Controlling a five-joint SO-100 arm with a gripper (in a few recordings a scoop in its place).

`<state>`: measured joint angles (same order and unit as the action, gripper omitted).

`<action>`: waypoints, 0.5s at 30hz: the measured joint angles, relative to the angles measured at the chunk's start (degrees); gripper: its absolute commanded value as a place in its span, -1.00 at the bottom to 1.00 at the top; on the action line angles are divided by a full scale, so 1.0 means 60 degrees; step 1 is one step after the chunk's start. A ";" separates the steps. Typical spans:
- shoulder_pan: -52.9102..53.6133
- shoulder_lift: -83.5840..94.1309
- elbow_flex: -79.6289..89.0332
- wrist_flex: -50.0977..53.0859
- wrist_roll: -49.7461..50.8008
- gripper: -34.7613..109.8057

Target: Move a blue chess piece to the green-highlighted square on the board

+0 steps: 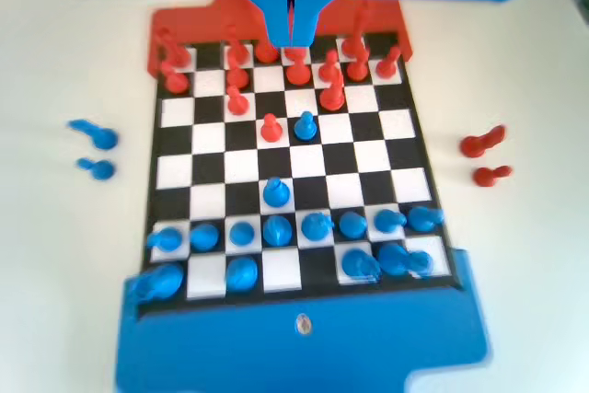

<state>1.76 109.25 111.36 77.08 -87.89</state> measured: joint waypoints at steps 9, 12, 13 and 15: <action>0.0015 0.3062 -0.1040 0.3501 -0.1729 -0.51; -0.0132 0.4146 -0.1055 0.4233 -0.2153 -0.51; -0.0190 0.4497 -0.1011 0.4365 -0.2212 -0.51; -0.0264 0.5244 -0.0776 0.4526 -0.2271 -0.51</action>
<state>0.18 140.71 106.70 104.24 -101.51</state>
